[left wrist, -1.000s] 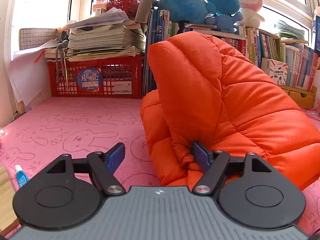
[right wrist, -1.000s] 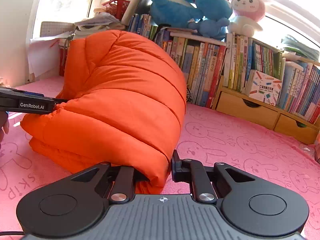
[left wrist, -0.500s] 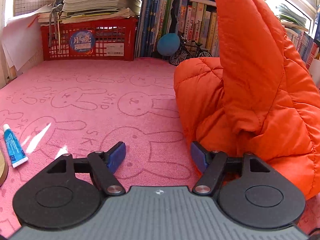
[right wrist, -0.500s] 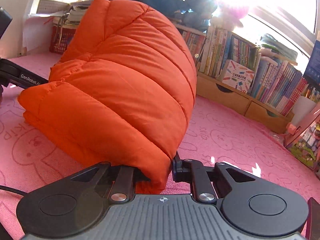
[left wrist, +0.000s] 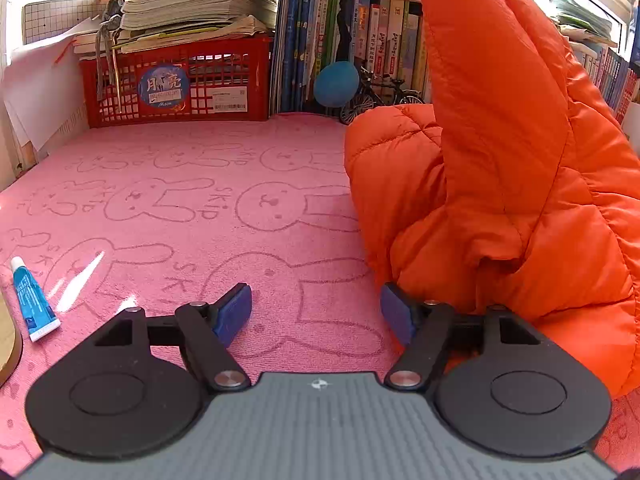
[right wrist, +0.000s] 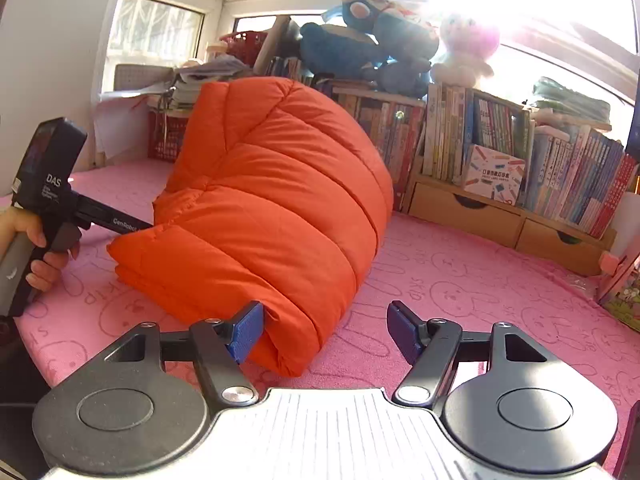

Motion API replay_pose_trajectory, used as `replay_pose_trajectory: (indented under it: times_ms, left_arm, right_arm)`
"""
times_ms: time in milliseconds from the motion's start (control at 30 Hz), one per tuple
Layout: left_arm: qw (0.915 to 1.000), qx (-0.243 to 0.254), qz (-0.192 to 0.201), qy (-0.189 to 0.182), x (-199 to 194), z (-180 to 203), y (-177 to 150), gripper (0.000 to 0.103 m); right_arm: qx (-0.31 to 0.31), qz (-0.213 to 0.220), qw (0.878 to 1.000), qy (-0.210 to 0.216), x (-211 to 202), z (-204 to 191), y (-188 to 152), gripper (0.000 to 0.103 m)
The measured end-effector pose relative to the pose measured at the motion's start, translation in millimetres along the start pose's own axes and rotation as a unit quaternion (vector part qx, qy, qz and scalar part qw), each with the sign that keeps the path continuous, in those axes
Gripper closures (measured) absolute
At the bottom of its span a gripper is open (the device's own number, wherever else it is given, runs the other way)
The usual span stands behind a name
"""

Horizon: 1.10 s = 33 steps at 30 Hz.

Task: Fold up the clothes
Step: 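Release the jacket with the right gripper and press it down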

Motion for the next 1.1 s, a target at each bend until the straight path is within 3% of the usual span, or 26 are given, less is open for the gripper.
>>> replay_pose_trajectory:
  times_ms: [100,233,333,433,667,933,1100]
  left_arm:
    - [1.0,-0.001,0.0,0.0,-0.1,0.0,0.1,0.032]
    - [1.0,-0.002,0.0,0.0,-0.2,-0.1,0.3,0.032]
    - [1.0,-0.003,0.001,-0.001,-0.3,-0.1,0.4,0.032]
    - [1.0,-0.003,0.001,-0.001,-0.3,-0.2,0.5,0.033]
    - [0.9999,-0.009,0.002,-0.005,-0.9,-1.0,1.0,0.033]
    - [0.9997,-0.018,0.004,-0.012,-1.5,-2.3,1.4,0.033]
    - [0.9998,-0.019,0.004,-0.01,-1.7,-2.3,1.1,0.033]
  right_arm:
    - [0.043,0.064,0.996,0.039,5.8,6.9,45.1,0.035]
    - [0.056,0.116,0.989,0.077,50.8,1.2,106.4,0.033]
    - [0.035,0.113,0.989,0.086,102.2,-16.7,139.2,0.033]
    - [0.017,0.081,0.992,0.098,150.4,-40.9,152.4,0.034]
    - [-0.066,0.011,0.995,0.078,216.4,-70.5,137.6,0.035]
    - [-0.098,-0.053,0.992,0.06,250.9,-81.4,98.6,0.033]
    - [-0.159,-0.055,0.985,0.024,259.5,-100.7,82.7,0.033]
Point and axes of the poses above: each gripper's, at about its wrist camera, not at the fingertips, and x roughly the way its jaws point, z to its right, y to its top, the point moved 10 cm from there along x, roughly the way its jaws point
